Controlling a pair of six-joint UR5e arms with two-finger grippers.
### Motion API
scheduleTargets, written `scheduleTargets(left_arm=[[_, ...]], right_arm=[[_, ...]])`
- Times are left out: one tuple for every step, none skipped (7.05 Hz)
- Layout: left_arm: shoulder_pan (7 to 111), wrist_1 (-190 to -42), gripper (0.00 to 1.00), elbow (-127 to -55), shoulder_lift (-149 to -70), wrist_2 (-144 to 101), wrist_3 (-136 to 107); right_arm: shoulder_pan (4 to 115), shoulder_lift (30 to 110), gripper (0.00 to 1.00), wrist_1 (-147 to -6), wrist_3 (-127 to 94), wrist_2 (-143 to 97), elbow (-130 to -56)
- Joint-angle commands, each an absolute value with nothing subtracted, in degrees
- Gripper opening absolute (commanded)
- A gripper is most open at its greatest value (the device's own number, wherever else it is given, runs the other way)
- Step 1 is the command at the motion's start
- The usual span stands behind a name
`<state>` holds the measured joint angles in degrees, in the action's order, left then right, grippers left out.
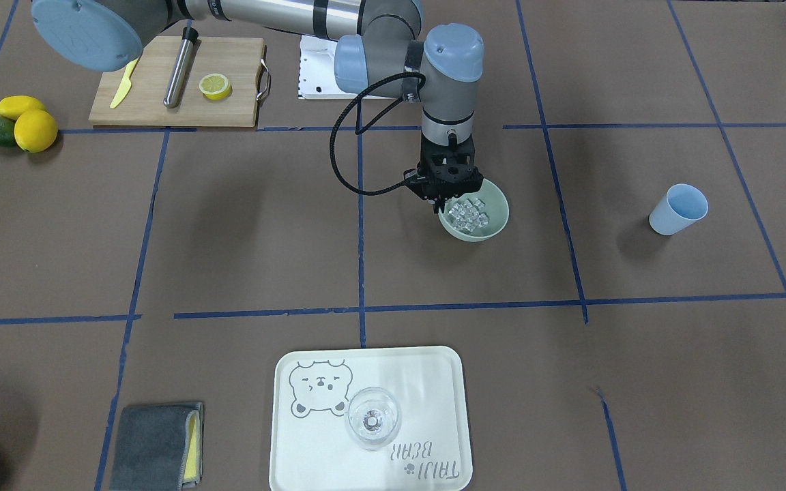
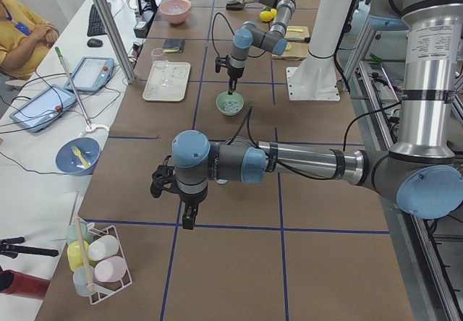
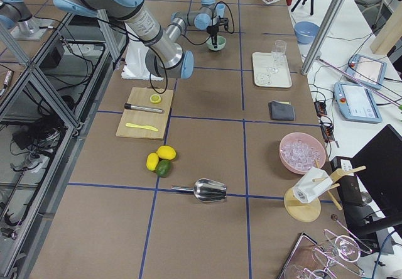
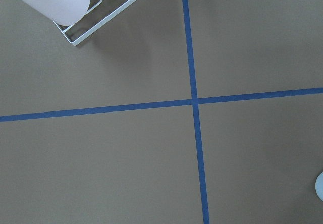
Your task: Pour ice into bowl
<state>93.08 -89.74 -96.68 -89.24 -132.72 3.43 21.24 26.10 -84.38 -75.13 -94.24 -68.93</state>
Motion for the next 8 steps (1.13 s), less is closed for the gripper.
scheduleTargets(left_arm=[[93.08,-89.74,1.00,-96.51,-89.21,-132.71,3.43],[93.08,-89.74,1.00,-96.42,-88.77,-132.71,3.43],[93.16,-89.74,1.00,-96.50,-88.51,-132.71,3.43],[93.16,-89.74,1.00,-96.59,-88.51,-132.80,3.43],[93.08,-89.74,1.00,-96.59,-88.51,-132.80,3.43],[93.08,-89.74,1.00,-96.59,-88.59,-132.80,3.43],[93.08,-89.74,1.00,-96.59,-88.59,-132.80,3.43],[93.08,-89.74,1.00,-96.59,-88.59,-132.80,3.43]], right_arm=[[24.76,26.54,0.00,-84.55,-74.80,-98.75,-72.49],[28.00,29.07,0.00,-84.46,-74.27,-101.57,-75.90],[31.69,33.27,0.00,-84.55,-73.83,-106.56,-80.55],[35.21,39.92,0.00,-84.55,-69.39,-110.70,-87.38],[38.72,47.65,0.00,-84.55,-63.95,-114.66,-94.50],[42.67,54.68,0.00,-84.46,-58.94,-119.66,-99.96],[46.11,62.67,0.00,-83.85,-50.62,-122.40,-104.46],[50.06,70.06,0.00,-83.59,-42.01,-123.65,-106.76]])
